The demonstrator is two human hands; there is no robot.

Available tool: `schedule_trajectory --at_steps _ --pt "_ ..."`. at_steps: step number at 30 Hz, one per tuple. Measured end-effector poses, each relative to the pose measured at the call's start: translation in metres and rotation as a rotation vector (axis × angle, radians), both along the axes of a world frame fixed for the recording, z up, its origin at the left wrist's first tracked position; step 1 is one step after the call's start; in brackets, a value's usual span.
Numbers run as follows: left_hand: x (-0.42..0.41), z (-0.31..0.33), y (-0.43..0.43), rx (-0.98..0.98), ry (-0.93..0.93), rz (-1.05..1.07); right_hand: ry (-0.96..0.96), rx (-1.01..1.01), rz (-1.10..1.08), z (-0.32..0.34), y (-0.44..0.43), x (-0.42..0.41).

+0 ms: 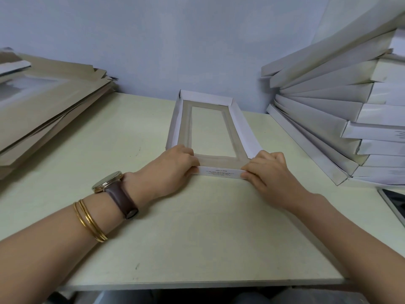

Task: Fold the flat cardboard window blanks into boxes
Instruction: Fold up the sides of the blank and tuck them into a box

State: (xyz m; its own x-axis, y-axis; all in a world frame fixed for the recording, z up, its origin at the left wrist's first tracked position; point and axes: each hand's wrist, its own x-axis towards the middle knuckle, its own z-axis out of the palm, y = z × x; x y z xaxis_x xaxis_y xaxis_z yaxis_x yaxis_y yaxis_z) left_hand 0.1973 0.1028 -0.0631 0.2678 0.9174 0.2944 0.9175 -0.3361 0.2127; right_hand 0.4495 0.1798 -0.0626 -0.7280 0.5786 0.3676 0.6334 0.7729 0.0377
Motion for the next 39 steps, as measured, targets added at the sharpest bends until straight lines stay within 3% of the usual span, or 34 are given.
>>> schedule_trajectory --at_steps 7,12,16,20,39 --pt "-0.010 0.002 -0.002 -0.010 -0.058 -0.022 -0.006 -0.056 0.005 0.000 0.009 0.011" --pt "-0.022 0.001 -0.002 0.143 0.050 -0.032 0.013 -0.111 -0.008 0.000 0.011 0.026" --pt "-0.026 0.000 -0.001 0.131 0.052 -0.032 -0.003 -0.147 -0.007 0.001 0.011 0.026" --pt "-0.032 0.001 -0.001 0.046 -0.017 -0.016 -0.020 -0.176 -0.022 0.004 0.013 0.027" --pt "-0.038 0.003 -0.002 0.110 -0.201 0.156 -0.048 -0.221 -0.031 0.008 0.017 0.029"
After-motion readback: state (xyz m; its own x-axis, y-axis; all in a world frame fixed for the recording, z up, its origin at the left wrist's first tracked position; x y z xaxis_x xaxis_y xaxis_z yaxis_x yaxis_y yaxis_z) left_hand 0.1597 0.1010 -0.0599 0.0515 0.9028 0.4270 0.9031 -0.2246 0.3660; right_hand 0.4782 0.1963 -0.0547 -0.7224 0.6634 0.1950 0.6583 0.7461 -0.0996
